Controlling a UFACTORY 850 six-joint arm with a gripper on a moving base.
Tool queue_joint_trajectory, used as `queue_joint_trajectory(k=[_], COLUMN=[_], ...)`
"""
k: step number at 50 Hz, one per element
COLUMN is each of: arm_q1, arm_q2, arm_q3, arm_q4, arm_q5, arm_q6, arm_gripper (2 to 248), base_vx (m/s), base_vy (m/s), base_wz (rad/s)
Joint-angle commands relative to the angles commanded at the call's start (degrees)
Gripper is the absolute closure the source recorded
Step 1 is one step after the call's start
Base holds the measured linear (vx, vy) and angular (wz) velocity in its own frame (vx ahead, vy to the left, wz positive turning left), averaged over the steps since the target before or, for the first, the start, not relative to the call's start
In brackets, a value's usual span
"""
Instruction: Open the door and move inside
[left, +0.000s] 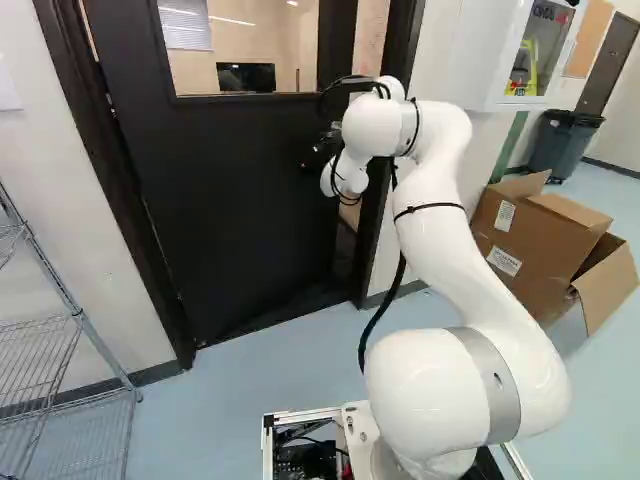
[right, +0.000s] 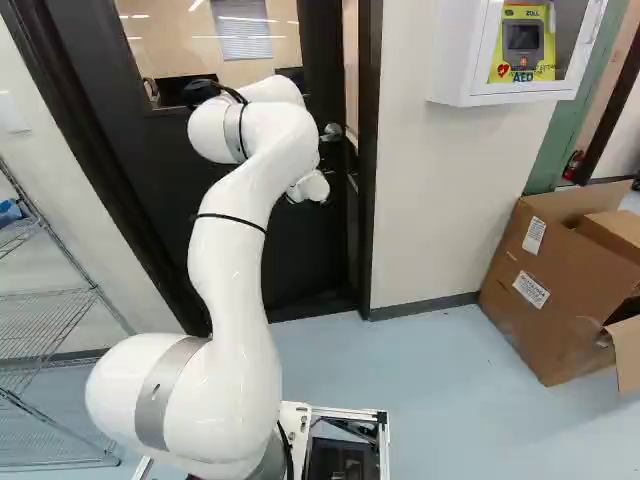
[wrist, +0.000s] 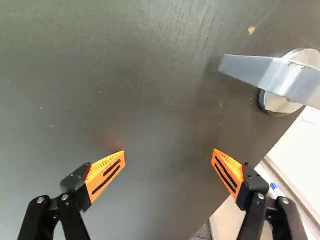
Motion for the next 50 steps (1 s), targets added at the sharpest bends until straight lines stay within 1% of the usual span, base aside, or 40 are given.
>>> queue_joint_trajectory(k=[14,24,32,50], arm_q1=[0.1,0.1,0.0,-0.1], arm_q2=[-0.6,-0.1,1.5,6.7], arm_q3=[-0.9,-0.1,2.2,9.7], arm_q4=[0.6,0.6,0.8,2.6], arm_q5=[0.0,0.0,0.0,0.0], arm_q6=[0.0,0.0,0.0,0.0], arm_gripper=[3,3,3,3], base_vx=[0.0,0.0,0.0,0.0], base_vy=[0.0,0.0,0.0,0.0], base_wz=[0.0,0.0,0.0,0.0])
